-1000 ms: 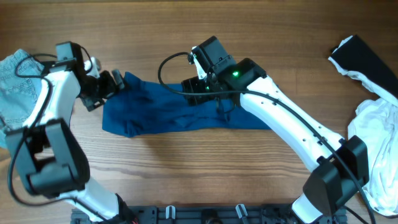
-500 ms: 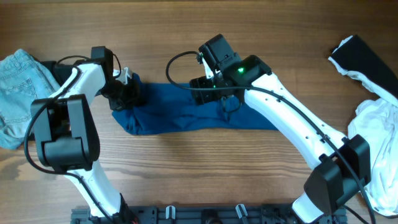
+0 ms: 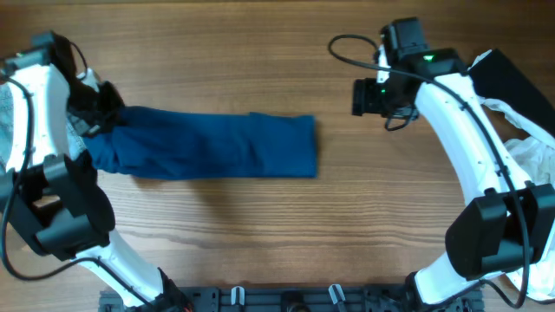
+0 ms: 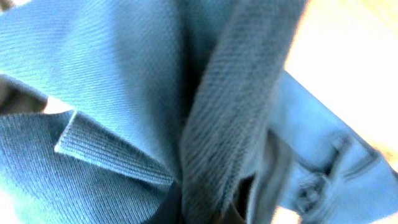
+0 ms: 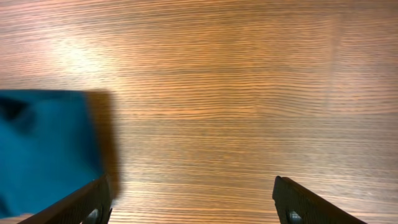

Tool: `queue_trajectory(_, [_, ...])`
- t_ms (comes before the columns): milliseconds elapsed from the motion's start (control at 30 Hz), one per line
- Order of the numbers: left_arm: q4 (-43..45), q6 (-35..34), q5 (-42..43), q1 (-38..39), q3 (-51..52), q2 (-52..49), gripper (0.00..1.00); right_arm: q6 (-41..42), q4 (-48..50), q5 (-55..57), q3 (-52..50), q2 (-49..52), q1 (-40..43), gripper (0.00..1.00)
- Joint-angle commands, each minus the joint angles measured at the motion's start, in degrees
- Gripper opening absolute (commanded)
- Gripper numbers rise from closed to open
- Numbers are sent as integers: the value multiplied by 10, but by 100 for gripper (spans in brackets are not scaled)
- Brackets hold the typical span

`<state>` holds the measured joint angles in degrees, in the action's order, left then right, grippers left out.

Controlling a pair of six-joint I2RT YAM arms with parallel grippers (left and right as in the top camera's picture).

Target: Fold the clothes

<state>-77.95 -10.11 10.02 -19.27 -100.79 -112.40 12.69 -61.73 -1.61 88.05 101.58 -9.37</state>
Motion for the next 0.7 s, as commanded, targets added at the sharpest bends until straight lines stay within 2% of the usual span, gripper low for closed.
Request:
queue_trajectory(0, [-59,-51,-15,50,-36,16,4,-27,-6,5,2,4,10,83])
queue_trajectory(200, [-66,-97,-11,216,-36,17,4,-37,-18,5,2,4,10,83])
queue_trajectory(333, [-2,-160,-10,344,-36,17,6,-53,-35,-28,-1,4,10,83])
queue_trajectory(467, [31,-201,-10,398,-36,17,6,-57,-19,-32,-31,4,6,83])
queue_trajectory(667, [59,-216,-9,442,-36,17,11,-56,30,-32,-94,6,6,82])
